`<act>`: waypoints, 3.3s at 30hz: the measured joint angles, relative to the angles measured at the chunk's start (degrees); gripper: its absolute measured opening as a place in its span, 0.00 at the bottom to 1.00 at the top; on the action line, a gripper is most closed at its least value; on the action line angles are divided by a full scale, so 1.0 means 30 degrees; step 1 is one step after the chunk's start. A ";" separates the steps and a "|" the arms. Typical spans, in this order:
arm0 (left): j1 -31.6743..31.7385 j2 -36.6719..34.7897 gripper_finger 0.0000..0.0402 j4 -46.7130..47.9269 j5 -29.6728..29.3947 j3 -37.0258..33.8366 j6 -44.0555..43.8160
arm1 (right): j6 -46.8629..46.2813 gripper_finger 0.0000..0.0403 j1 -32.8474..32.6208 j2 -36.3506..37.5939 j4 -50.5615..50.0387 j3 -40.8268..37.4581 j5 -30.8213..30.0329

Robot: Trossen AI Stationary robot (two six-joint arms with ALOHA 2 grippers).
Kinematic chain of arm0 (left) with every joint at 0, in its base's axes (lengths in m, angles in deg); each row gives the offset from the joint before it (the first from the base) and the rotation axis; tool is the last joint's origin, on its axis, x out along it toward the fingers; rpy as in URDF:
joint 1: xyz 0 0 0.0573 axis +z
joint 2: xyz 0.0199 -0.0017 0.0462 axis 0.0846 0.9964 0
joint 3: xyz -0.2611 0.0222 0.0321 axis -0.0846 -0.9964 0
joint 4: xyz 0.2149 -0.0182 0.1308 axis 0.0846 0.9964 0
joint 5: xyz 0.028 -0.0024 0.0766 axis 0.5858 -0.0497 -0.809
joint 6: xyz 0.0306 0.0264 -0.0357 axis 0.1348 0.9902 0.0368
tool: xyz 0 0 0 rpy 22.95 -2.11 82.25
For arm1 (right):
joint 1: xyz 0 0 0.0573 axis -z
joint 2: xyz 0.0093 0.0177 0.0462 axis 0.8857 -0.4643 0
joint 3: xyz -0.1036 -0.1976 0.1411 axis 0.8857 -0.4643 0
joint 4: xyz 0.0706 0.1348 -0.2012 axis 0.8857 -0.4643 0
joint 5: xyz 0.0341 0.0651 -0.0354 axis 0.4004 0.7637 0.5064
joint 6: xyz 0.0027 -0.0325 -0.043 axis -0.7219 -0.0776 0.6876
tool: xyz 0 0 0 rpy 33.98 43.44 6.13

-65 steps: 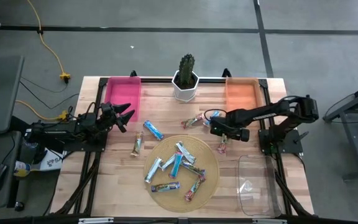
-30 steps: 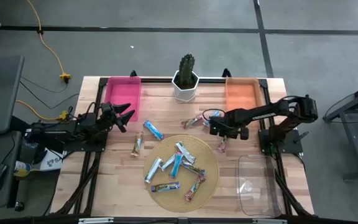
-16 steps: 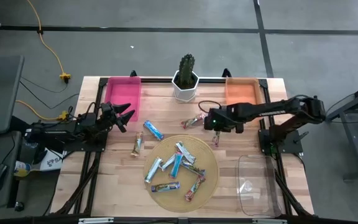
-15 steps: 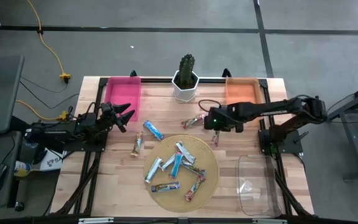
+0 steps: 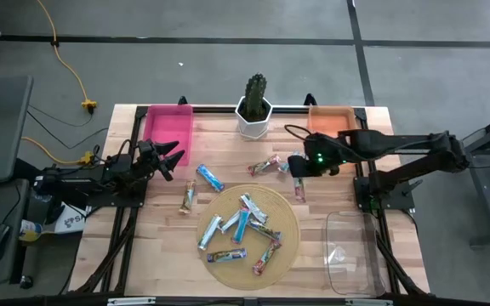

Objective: Pick and place Granola Bars by type
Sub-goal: Put the red granola bar into the transparent bin

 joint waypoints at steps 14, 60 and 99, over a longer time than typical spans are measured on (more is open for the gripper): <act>0.0001 0.0000 0.61 0.0000 0.0000 0.0000 -0.0003 | -0.8908 0.18 -0.8023 0.2180 -0.3822 0.0621 0.2000; -0.0001 0.0000 0.61 0.0000 -0.0004 0.0000 0.0000 | -1.6051 0.18 -1.4608 -0.8446 -0.6977 -0.0332 0.5469; 0.0003 0.0007 0.61 0.0000 -0.0004 0.0000 -0.0006 | -0.9458 0.48 -1.0839 -0.4410 -1.0240 0.3893 -0.6810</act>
